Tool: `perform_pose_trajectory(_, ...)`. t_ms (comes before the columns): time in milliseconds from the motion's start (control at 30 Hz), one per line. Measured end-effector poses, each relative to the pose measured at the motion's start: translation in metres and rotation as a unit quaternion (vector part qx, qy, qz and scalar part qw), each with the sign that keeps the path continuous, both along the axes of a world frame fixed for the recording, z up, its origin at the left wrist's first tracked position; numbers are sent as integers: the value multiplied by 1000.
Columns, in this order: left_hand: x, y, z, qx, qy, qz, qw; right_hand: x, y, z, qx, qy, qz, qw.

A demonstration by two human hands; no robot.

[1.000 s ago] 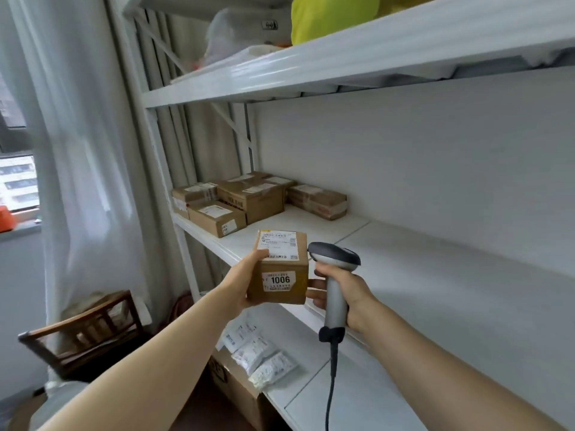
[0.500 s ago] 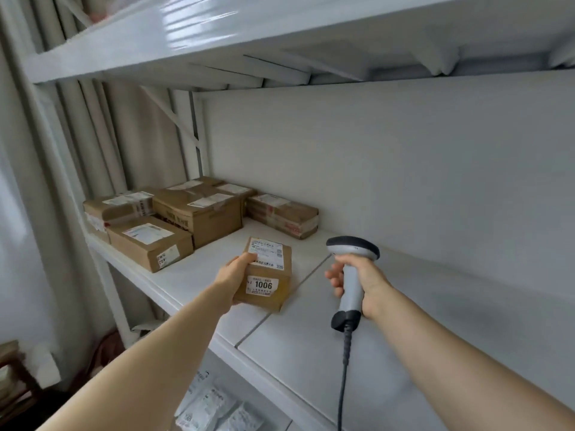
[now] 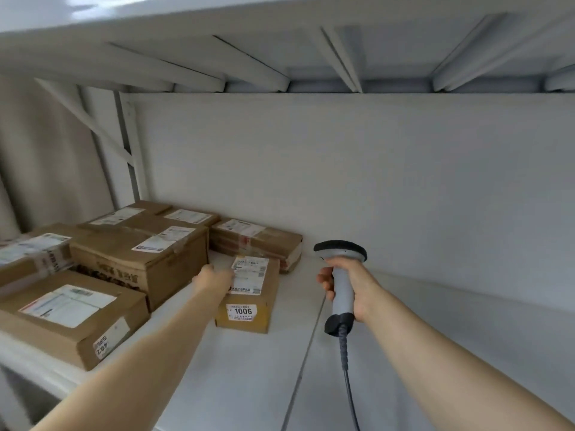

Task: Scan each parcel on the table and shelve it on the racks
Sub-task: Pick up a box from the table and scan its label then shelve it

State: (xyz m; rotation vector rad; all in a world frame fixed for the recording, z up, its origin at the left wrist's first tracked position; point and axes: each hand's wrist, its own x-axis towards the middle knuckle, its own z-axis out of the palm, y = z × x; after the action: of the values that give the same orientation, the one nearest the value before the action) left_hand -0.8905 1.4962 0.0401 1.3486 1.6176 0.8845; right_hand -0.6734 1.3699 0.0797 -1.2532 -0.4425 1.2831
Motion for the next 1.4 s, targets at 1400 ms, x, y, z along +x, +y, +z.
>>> perform_pose_trajectory(1400,174,72,19,248,582,-306,711,72,-13,-6,-30,-39,-98,994)
